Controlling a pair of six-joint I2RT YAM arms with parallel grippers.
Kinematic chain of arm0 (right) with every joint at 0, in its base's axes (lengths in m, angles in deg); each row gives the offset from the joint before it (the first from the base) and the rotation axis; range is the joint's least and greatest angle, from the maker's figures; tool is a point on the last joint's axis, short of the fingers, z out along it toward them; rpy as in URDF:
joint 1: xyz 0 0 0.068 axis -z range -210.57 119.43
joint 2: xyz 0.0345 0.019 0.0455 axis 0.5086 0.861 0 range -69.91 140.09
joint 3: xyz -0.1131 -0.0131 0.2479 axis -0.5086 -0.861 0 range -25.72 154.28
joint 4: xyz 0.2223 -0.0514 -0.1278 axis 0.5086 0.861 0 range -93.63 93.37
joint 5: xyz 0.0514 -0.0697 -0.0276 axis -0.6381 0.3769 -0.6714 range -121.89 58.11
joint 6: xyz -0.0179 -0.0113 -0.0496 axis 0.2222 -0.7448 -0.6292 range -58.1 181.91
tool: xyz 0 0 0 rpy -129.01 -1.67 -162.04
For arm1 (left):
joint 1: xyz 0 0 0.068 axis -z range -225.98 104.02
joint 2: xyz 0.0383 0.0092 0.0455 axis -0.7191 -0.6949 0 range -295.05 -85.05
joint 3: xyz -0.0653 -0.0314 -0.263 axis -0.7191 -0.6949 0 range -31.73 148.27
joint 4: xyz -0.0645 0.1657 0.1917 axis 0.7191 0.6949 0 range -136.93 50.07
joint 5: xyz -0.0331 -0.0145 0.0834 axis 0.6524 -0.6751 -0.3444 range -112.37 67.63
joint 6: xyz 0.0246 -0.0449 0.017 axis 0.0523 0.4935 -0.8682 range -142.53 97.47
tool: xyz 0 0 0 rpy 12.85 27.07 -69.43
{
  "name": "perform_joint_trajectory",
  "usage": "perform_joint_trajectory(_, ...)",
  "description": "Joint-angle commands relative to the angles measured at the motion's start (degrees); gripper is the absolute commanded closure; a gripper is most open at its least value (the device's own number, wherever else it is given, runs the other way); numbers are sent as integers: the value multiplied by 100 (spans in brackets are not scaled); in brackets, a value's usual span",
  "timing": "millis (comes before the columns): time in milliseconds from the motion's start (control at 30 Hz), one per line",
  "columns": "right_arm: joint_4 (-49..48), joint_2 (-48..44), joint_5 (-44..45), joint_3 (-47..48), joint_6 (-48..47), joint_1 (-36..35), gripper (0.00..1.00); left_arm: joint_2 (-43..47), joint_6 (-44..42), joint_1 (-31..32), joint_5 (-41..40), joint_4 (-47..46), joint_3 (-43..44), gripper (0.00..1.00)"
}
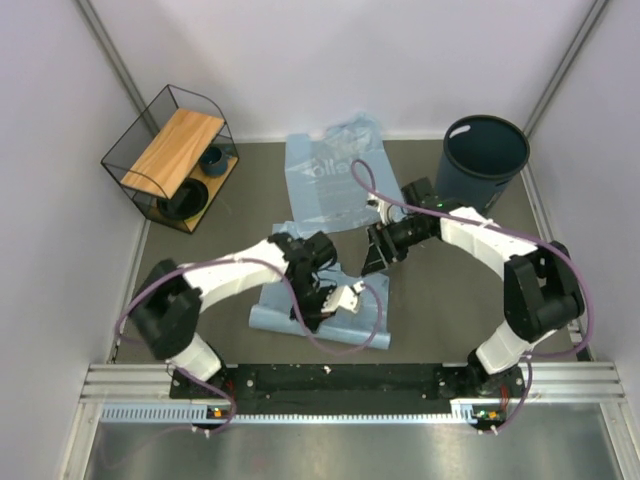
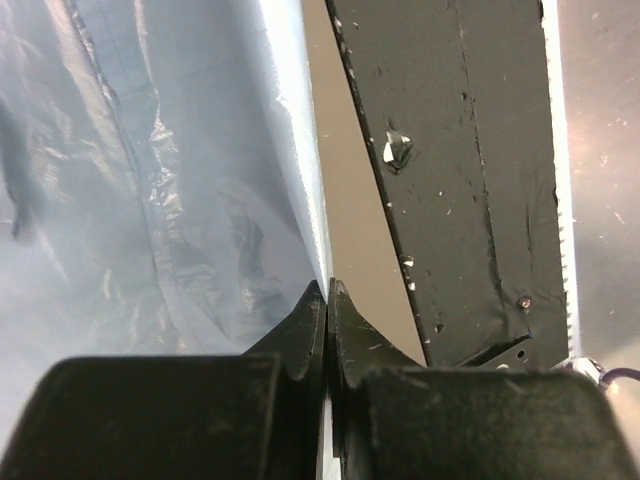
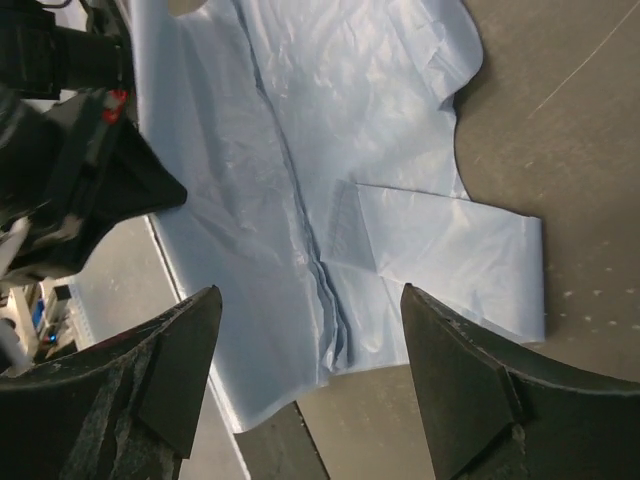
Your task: Put the trash bags into the trash bin
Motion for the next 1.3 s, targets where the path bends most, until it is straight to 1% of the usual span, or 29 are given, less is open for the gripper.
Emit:
perform_joint_trajectory(0,-202,-434,-530,-178,-438,218,25,-966,-1259,-481,1067,1829,968,98)
perform_joint_trajectory(33,-202,-461,-548,-213,-456,218,25,-1412,-1470,-700,1207,1999,1301,96)
perform_joint_trajectory(100,-202,-496,-548,-257,-535,218,25,-1984,-1612,-903,1279,2315,1576,95)
perform_joint_trajectory(133,-210,-566,-548,-318,-570,218,25,-2153,-1708,-1069,1253,2352,1794,94)
perform_joint_trajectory(233,-202,-672,-504,-441,-737,218,27,-2690,-1770,-1290,1130,2387,2155,90)
perform_joint_trajectory(333,-193,-663,-609,-556,-694,315,33,-3147,-1797,-1378,1007,2466,2559,85)
perform_joint_trajectory(367,-202,-620,-627,-591,-563,332,36,-3235,-1797,-1396,945,2458,2639,85)
perform_joint_trajectory(400,-193,-602,-644,-618,-492,324,37,-3358,-1788,-1405,910,2432,2692,83)
perform_joint_trajectory(533,-193,-461,-819,-802,-211,420,40,-3447,-1630,-1510,848,2221,2860,73)
perform_joint_trajectory(567,-202,-435,-881,-820,-114,447,42,-3447,-1639,-1519,822,2186,2851,68)
perform_joint_trajectory(600,-193,-400,-917,-829,-79,456,43,-3429,-1665,-1519,778,2177,2843,65)
perform_joint_trajectory(667,-219,-347,-996,-855,35,456,43,-3359,-1639,-1537,752,2107,2781,55)
perform_joint_trajectory(767,-219,-215,-952,-802,159,456,43,-2965,-1403,-1580,883,1975,2702,49)
perform_joint_trajectory(800,-219,-198,-917,-776,159,456,43,-2581,-1271,-1668,918,1653,2632,48)
perform_joint_trajectory(833,-237,-198,-865,-767,150,456,43,-2377,-930,-1712,927,1475,2475,47)
perform_joint_trajectory(867,-254,-198,-829,-759,168,456,43,-2183,-683,-1765,866,1178,2369,33)
perform_joint_trajectory(900,-272,-189,-777,-732,177,456,43,-1720,-376,-1896,753,566,2237,31)
perform_joint_trajectory(967,-342,-154,-627,-706,220,447,42,-1243,152,-2046,525,-44,1763,30)
perform_joint_trajectory(1000,-368,-145,-592,-671,229,438,41,-727,337,-2177,419,-343,1570,29)
perform_joint_trajectory(1033,-395,-119,-487,-653,247,421,41,-444,530,-2222,348,-929,1107,28)
perform_joint_trajectory(1067,-456,-110,-425,-636,299,403,40,-145,576,-2231,182,-1161,832,28)
perform_joint_trajectory(1100,-474,-92,-381,-566,308,359,39,450,550,-2214,171,-1381,560,27)
perform_joint_trajectory(1133,-518,-83,-242,-530,317,333,38,769,524,-2196,145,-1757,-8,12)
perform_joint_trajectory(1167,-562,-75,-171,-495,378,280,37,1085,532,-2126,49,-1961,-301,7)
perform_joint_trajectory(1200,-658,-66,-126,-425,405,184,37,1663,524,-1882,-204,-2111,-582,7)
perform_joint_trajectory(1233,-693,-48,-22,-390,423,114,37,1929,550,-1662,-485,-2243,-1099,8)
perform_joint_trajectory(1267,-720,-13,40,-346,423,61,39,2176,628,-1407,-827,-2679,-1382,8)
